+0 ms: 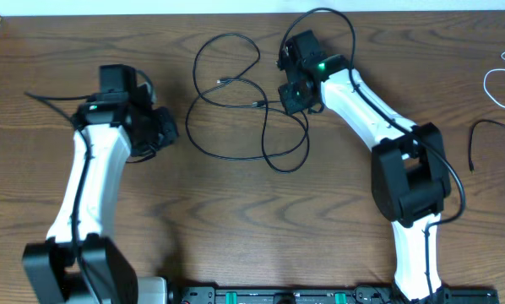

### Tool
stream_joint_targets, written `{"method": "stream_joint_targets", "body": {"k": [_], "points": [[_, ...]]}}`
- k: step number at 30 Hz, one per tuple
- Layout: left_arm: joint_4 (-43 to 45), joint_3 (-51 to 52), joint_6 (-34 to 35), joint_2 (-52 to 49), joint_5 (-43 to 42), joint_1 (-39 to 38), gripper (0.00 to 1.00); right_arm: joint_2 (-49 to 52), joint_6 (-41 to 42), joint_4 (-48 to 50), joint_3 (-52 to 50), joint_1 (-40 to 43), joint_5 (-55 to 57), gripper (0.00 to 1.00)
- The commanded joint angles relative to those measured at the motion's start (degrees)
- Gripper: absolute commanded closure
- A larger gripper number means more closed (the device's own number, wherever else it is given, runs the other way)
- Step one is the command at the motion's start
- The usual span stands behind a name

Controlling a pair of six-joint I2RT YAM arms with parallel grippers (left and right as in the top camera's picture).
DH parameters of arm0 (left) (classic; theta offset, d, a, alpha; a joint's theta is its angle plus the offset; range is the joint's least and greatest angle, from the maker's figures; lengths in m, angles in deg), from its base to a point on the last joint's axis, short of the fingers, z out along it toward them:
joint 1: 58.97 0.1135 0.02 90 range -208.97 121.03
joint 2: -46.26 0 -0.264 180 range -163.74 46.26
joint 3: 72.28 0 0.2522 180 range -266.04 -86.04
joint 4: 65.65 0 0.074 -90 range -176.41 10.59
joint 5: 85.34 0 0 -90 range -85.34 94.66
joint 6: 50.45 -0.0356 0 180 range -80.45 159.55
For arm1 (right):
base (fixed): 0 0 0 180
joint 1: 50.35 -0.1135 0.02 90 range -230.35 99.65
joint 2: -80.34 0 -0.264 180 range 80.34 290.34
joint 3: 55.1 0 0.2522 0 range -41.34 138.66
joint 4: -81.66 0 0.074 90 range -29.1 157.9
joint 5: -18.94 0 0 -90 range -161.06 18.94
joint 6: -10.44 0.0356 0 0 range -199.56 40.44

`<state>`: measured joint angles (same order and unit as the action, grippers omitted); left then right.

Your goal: Untangle cables

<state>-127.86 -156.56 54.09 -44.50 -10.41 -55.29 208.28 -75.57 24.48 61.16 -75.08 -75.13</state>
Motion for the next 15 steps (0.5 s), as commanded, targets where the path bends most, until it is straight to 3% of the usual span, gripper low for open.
{"method": "stream_joint_targets", "body": {"k": [1,15], "points": [[0.02,0.07,-0.57,-3.04,3.8,-1.38,0.92,1.09,2.43,0.42,-0.2,0.33,0.09,0.99],[0.37,0.13,-0.31,-9.75,4.22,-1.79,0.92,2.54,3.3,2.14,-0.2,0.81,4.9,0.99]]}}
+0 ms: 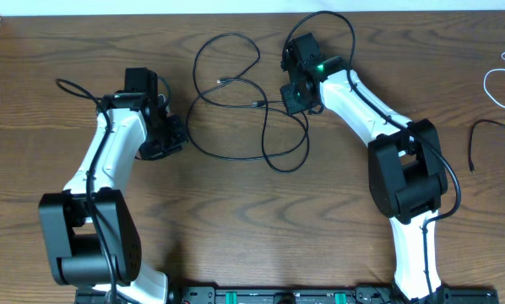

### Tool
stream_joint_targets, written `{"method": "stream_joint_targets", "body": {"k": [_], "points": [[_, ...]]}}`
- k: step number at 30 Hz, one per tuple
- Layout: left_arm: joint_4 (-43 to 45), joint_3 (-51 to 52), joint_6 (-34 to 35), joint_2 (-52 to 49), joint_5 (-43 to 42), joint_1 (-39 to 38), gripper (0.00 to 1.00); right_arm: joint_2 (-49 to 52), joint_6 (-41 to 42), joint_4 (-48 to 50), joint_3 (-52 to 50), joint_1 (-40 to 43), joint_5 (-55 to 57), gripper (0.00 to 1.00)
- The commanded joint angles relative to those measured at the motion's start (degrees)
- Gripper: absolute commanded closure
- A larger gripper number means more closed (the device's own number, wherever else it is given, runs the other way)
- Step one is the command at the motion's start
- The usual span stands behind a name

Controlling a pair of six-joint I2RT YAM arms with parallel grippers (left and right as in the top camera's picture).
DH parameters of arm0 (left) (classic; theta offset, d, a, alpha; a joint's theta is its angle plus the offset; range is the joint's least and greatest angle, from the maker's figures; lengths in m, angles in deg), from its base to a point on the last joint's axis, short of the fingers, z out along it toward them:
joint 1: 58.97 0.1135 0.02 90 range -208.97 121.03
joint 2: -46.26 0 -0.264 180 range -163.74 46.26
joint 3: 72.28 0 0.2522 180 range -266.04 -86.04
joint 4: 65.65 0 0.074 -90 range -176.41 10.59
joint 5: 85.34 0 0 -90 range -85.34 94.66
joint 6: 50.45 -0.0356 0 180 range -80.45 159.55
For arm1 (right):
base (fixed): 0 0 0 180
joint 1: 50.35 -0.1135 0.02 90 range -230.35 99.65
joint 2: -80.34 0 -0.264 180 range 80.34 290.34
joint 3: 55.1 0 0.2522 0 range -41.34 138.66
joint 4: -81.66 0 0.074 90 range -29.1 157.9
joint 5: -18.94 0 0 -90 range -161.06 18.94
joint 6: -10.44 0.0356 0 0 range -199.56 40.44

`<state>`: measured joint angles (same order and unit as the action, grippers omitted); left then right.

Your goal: Untangle cables

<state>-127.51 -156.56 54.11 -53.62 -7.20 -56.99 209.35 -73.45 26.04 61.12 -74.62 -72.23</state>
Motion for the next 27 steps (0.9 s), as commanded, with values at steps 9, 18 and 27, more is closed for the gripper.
{"method": "stream_joint_targets", "body": {"k": [9,18,27], "points": [[2.91,4.57,3.54,-0.81,3.69,-0.09,0.92,1.46,1.18,0.66,-0.15,0.72,2.14,0.99],[6.49,10.34,3.8,-0.81,3.39,-0.09,0.93,1.46,1.11,-0.31,-0.15,0.63,2.14,0.99],[7.52,11.19,3.76,-0.85,0.85,-0.09,0.92,1.46,1.09,-1.38,-0.15,-0.22,2.12,0.99]]}}
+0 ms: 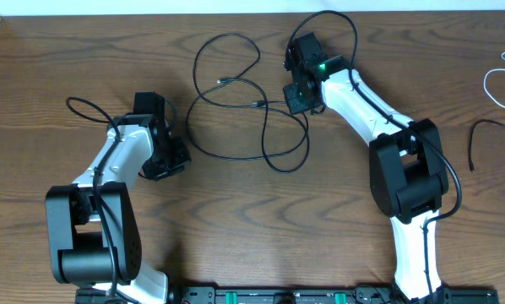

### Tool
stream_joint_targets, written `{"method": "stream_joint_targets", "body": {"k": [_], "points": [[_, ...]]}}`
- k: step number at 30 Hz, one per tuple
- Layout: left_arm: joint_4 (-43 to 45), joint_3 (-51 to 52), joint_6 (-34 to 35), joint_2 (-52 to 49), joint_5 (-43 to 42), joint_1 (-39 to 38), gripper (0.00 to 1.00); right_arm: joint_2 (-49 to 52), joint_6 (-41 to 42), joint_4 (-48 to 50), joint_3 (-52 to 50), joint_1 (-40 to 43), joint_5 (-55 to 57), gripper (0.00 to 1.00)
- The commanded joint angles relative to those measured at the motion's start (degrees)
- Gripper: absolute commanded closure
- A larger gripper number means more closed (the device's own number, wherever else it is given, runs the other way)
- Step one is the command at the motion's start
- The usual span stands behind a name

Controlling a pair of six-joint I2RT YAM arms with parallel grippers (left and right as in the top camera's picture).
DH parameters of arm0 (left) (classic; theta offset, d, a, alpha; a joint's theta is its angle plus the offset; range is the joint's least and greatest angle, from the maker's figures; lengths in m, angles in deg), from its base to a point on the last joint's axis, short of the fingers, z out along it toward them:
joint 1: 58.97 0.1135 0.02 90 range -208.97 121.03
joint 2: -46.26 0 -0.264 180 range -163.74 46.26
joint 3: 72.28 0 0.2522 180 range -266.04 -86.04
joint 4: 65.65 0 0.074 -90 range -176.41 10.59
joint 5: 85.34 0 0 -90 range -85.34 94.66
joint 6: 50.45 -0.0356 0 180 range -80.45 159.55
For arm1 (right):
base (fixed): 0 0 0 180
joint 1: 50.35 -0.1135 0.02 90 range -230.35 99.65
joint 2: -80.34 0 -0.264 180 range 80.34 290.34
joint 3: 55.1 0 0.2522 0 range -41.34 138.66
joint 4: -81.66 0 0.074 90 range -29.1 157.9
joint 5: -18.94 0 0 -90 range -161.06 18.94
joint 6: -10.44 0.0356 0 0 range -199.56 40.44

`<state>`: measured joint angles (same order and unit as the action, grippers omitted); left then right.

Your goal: Untangle cables

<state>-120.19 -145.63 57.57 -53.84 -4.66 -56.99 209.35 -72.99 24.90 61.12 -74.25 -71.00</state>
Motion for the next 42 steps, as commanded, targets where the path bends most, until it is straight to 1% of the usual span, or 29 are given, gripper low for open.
{"method": "stream_joint_targets", "body": {"k": [1,4,23,27,34,42], "points": [[0.42,0.26,0.33,-0.63,-2.23,-0.09,0.92,1.46,0.63,-0.24,-0.15,-0.81,0.9,0.99],[0.76,0.26,0.33,-0.66,-3.37,-0.28,0.92,1.46,0.61,-0.26,-0.15,-1.38,0.9,0.99],[3.69,0.26,0.31,-0.66,-3.32,-1.81,0.93,1.51,0.44,0.37,-0.2,-1.92,0.94,0.99],[4.74,0.26,0.28,-0.66,-3.34,-3.52,0.92,1.53,0.42,0.5,-0.22,-1.92,0.92,0.99],[9.35,0.26,0.9,-2.27,-3.3,-7.61,0.93,1.53,0.44,1.64,-1.18,-1.88,1.07,0.99],[10.05,0.26,2.38,-2.99,-1.84,-7.89,0.92,1.53,0.44,2.8,-1.42,-0.87,1.31,0.99]]}}
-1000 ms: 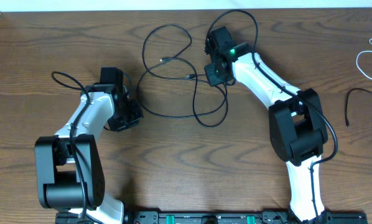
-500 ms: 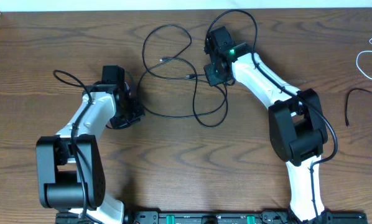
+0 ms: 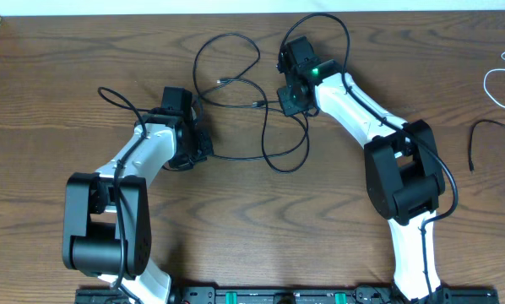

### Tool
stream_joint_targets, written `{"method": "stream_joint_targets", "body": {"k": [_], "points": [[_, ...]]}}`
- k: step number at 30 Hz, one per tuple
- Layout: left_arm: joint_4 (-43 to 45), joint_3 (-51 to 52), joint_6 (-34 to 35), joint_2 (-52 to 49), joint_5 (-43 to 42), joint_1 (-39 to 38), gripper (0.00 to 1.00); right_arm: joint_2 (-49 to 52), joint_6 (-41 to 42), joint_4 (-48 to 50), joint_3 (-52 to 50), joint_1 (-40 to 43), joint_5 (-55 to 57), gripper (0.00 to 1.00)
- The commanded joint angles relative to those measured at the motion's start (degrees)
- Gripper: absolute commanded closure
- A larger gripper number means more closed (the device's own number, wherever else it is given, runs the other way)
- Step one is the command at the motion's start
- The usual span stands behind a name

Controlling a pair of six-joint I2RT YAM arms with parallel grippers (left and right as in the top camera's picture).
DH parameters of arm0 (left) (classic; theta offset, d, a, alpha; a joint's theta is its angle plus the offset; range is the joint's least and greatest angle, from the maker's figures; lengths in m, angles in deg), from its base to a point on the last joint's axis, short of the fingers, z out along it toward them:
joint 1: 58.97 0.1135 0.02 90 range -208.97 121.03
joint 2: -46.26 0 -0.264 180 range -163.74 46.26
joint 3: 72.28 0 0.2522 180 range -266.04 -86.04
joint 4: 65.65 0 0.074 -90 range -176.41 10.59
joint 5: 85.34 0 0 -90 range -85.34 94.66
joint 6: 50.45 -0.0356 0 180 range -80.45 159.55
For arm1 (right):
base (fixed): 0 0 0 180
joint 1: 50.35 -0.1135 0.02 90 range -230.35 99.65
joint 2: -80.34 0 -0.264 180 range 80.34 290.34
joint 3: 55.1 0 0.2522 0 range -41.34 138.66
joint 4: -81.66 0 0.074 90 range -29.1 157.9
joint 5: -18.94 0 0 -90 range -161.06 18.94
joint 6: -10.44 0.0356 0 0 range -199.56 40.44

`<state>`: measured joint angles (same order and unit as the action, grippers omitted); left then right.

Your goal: Untangle cables

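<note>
A thin black cable lies in overlapping loops at the middle back of the table, its plug ends inside the loops. My left gripper sits at the left edge of the lower loop, right at the cable. Over the tangle's right side, my right gripper is low where the strands cross. Both sets of fingers are dark and seen from above, so I cannot make out whether either is open or shut.
A white cable and a separate black cable lie at the far right edge. The arm bases and a black rail run along the front edge.
My left gripper has moved right and slightly back, from beside the tangle to the left edge of the lower loop. The right gripper shifted slightly left. The cable looks unchanged.
The left gripper started well left of the tangle, then came closer at each moment, and now touches the loop's left edge. The right gripper stayed over the tangle's right side throughout. The cable's loops kept their shape.
</note>
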<state>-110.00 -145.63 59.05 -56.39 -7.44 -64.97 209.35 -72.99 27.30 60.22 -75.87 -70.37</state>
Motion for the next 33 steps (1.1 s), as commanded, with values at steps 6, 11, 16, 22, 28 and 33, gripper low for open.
{"method": "stream_joint_targets", "body": {"k": [6,11,16,22,28,33], "points": [[0.15,0.26,1.2,-0.66,1.62,0.02,0.92,1.53,0.46,1.31,-0.55,1.09,0.66,0.99],[0.04,0.26,1.2,-1.18,1.31,-0.09,0.92,1.53,0.42,2.14,-0.55,1.09,0.7,0.99],[0.55,0.31,2.1,-2.01,1.01,-1.4,0.92,1.55,0.42,4.7,-0.55,1.16,0.68,0.99],[1.81,0.28,2.27,-3.23,1.01,-3.45,0.92,2.23,-0.02,8.02,-0.55,1.05,0.68,0.99],[2.01,0.28,3.58,-4.09,0.96,-4.48,0.92,5.03,0.02,10.73,-0.55,1.05,0.24,0.99],[2.69,0.31,3.58,-4.09,0.98,-5.51,0.93,6.67,0.0,10.84,-0.55,0.81,-2.14,0.99]]}}
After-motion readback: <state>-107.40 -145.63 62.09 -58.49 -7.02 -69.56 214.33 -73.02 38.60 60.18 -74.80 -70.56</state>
